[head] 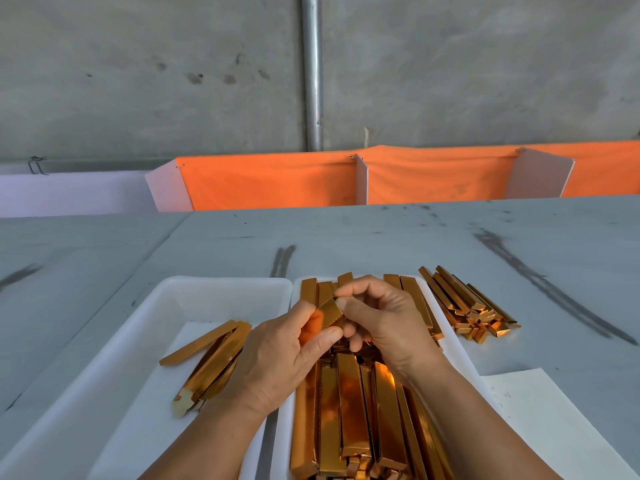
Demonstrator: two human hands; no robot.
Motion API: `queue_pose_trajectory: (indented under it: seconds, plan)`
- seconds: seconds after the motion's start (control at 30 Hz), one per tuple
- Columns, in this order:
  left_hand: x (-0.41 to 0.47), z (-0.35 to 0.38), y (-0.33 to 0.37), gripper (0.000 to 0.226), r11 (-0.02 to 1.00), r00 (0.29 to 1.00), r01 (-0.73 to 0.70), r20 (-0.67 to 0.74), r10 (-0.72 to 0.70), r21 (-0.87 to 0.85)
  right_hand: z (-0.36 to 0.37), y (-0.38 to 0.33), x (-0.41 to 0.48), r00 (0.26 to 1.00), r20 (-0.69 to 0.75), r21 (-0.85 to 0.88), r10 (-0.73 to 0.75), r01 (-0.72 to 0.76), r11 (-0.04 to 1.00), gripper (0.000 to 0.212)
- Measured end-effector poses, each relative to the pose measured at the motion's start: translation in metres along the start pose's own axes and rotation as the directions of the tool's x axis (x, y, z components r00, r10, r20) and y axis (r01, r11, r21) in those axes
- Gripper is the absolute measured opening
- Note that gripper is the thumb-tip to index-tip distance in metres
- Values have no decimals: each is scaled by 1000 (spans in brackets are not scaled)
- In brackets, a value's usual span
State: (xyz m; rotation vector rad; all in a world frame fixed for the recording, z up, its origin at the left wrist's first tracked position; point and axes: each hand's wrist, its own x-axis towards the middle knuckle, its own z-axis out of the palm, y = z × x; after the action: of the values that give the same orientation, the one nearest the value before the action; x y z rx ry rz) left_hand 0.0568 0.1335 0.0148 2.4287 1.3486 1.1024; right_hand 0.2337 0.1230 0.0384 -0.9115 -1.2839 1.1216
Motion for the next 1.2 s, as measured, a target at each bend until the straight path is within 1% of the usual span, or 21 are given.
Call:
queue_pose_trajectory:
  seconds: [0.07, 0.13, 0.27, 0.37, 0.53, 0.63, 0.8, 0.97, 1.03, 1.1, 1.17, 1.2]
  plan:
    - [0, 0, 0, 45, 1000, 1000, 8, -8, -8, -8, 1, 1, 0, 999, -14, -65, -34, 33, 997, 8]
    - [0, 0, 0, 45, 1000, 1000, 11, -14, -11, -15, 2, 2, -1, 1000, -16, -75, -26, 24, 997, 9]
    - [0, 0, 1, 48, 1000, 1000, -13, -15, 13, -12, -1, 2, 1, 998, -15, 18, 67, -67, 998, 15]
    - [1, -1, 2, 54, 999, 1000, -27, -7, 27, 17, -2, 2, 3, 992, 11, 74, 128, -129, 989, 12]
    - [0, -1, 3, 62, 998, 999, -44, -2, 44, 40, -3, 2, 4, 980, 72, 178, 186, -196, 964, 11]
    - [0, -1, 3, 61, 998, 999, -47, 3, 47, 36, -5, 1, 4, 972, 103, 197, 212, -229, 953, 12]
    - [-1, -1, 1, 53, 997, 999, -51, 20, 50, 54, -5, 1, 3, 975, 91, 142, 200, -212, 967, 12]
    - [0, -1, 3, 65, 997, 998, -61, 22, 60, 53, -3, 2, 2, 985, 72, 108, 154, -161, 981, 15]
    - [0, -1, 4, 59, 997, 998, -64, 14, 64, 30, -3, 1, 2, 986, 91, 121, 141, -151, 981, 16]
    - [0, -2, 3, 49, 998, 998, -67, 1, 67, 2, -2, 0, 1, 985, 109, 133, 131, -145, 980, 17]
    - [0, -2, 3, 36, 997, 997, -77, -6, 77, 6, -2, -1, 1, 986, 112, 123, 124, -138, 983, 19]
    - [0, -1, 3, 34, 997, 997, -81, -9, 81, 15, -2, -1, 1, 987, 109, 111, 120, -132, 985, 21]
